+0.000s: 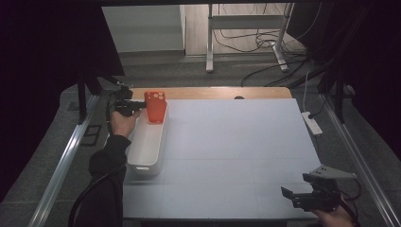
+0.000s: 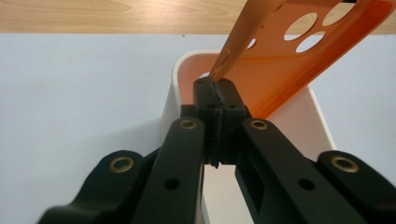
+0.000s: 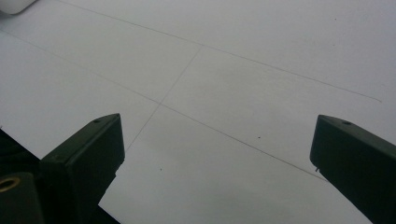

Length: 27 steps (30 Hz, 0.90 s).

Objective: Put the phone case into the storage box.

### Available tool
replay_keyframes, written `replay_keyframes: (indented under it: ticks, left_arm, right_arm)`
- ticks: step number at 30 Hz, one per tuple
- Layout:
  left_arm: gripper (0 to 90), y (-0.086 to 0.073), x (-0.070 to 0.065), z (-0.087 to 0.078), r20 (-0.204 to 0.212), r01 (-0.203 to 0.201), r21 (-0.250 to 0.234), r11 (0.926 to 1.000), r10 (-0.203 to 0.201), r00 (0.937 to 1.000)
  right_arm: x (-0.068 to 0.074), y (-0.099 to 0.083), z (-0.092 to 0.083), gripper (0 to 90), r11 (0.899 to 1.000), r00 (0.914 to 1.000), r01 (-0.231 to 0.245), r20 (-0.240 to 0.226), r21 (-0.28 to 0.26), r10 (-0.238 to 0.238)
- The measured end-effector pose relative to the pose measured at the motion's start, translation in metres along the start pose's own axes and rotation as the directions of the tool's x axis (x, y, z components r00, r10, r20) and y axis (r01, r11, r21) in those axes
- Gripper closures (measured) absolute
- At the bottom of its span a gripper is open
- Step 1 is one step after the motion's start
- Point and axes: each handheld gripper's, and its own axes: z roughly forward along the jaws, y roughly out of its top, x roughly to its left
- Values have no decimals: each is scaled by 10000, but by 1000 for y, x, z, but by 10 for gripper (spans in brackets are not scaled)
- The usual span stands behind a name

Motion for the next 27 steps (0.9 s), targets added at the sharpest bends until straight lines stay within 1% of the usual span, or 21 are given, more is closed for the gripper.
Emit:
replay_keyframes:
  ticks: [3, 5, 7, 12, 14, 17, 18, 19, 20, 22, 27]
  left_arm:
    - [896, -1, 0, 3, -161, 3, 33, 10000, -2, 9999]
    - [896, -1, 1, 4, -152, 26, -26, 10000, -26, 9999]
    - [889, 0, 0, 5, -214, -84, -47, 10000, 83, 9997]
    - [832, 1, -1, 4, -159, -158, -190, 9997, 155, 9998]
    - [818, 1, -2, 3, -182, -285, -231, 9993, 281, 9994]
    - [774, 2, -2, 1, -149, -278, -329, 9991, 273, 9995]
    - [767, 2, -2, 0, -133, -372, -322, 9988, 368, 9992]
    - [739, 2, -2, 0, -133, -372, -322, 9988, 368, 9992]
    - [739, 2, -3, -1, -117, -422, -358, 9985, 418, 9991]
    - [705, 2, -3, -2, -121, -503, -361, 9981, 499, 9987]
    - [616, 2, -5, -4, 69, -704, -372, 9968, 707, 9975]
  right_arm:
    - [0, 0, 0, 33, 10000, 10000, 1, 2, 3, -1]
    - [0, 0, 0, 33, 10000, 10000, 27, 5, 14, -27]
    - [0, 0, 0, 33, 10000, 10000, 26, -6, 2, -26]
    - [0, 0, 0, 33, 10000, 10000, 31, -12, 12, -31]
    - [0, 0, 0, 33, 10000, 10000, 43, -16, 13, -43]
    - [0, 0, 0, 33, 10000, 10000, 56, -3, 9, -56]
    - [0, 0, 0, 33, 10000, 10000, 71, -3, 1, -71]
    - [0, 0, 0, 33, 10000, 10000, 71, -3, 1, -71]
    - [1, 0, 0, 33, 10000, 10000, 72, -16, 7, -72]
    - [1, 0, 0, 33, 10000, 10000, 91, -3, 18, -91]
    - [1, 0, -1, 32, 10000, 10000, 92, -4, -3, -92]
